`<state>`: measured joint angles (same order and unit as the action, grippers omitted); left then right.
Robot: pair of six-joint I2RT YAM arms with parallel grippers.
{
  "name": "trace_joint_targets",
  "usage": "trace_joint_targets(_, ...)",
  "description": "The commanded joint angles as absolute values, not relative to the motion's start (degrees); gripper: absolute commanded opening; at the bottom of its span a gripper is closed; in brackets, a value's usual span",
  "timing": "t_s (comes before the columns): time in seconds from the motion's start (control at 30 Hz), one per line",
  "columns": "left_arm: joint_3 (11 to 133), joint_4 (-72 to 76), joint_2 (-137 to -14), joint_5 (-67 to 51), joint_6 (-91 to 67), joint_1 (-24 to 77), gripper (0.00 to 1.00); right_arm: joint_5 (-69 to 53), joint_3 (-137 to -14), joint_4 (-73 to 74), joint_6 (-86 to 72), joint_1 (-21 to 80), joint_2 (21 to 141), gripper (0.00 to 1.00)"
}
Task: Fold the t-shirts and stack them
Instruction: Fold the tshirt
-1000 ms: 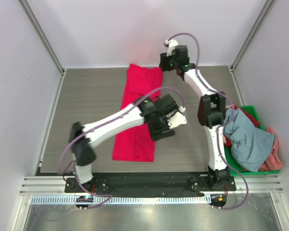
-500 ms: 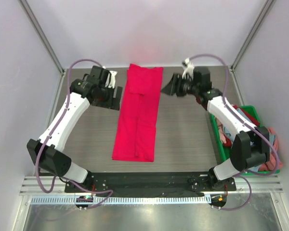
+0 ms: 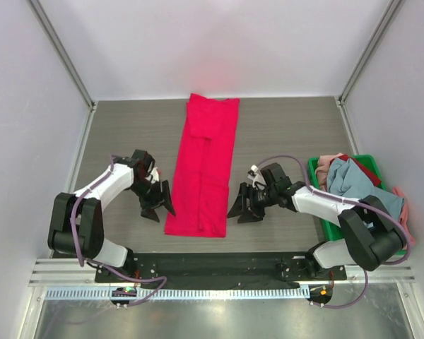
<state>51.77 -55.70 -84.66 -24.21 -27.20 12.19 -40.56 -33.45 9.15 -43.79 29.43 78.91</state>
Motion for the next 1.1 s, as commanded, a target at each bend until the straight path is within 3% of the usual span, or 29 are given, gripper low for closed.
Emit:
trace_joint_targets(0.0,47.9,-48.4,-81.7,-28.7,-32.8,11.3,0.64,-41.2,-33.1,6.0,-47.5,31.5,81.7,0.63)
trace_joint_targets(0.27,43.7,-44.1,-83.6,-26.4,-35.9,10.9,0.55,-37.4,-35.6,7.8,-48.8,33.8,91.6,0.6)
trace_joint_targets(0.5,40.9,-42.0,-84.8,-24.4,-36.3,10.6,0.42,-36.9,-36.5,9.2,-49.1,35.6,94.5,0.57)
trace_joint_targets(0.9,40.0,-42.0,-88.0,-20.8,-36.0,10.7,0.43,-35.6,-38.1,10.0,-48.5,36.6,99.7,0.53)
trace_joint_targets(1.07,39.6,-41.3,-88.2,-22.0,-36.0,11.6,0.23,-35.8,-39.7,9.8,-48.0,37.0,102.8,0.48)
